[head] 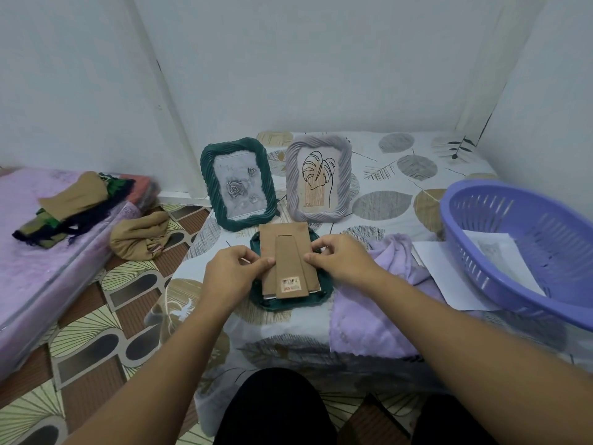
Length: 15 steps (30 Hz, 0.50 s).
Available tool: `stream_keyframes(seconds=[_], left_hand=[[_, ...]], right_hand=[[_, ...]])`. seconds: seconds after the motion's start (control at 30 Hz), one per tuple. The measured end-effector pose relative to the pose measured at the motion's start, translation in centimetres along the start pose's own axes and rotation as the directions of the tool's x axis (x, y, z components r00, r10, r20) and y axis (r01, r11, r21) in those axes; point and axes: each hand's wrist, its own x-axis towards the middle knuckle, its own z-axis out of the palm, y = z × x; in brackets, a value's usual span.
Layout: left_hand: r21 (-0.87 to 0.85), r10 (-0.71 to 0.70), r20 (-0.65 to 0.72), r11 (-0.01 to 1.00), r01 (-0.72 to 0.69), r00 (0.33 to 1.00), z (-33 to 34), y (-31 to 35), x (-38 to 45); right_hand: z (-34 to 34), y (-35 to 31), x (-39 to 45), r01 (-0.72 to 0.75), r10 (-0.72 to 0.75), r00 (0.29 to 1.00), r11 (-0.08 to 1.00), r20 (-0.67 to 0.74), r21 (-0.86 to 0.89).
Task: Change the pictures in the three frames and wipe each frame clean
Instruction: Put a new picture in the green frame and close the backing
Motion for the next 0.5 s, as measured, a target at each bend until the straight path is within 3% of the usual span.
stream_keyframes(seconds=[0.5], left_hand=[[0.018, 0.011, -0.007, 1.000, -0.011, 1.000, 0.42, -0.88, 0.20]], right_hand=[[0.40, -0.48, -0.64, 0.082, -0.087, 0.996, 0.980, -0.018, -0.181]])
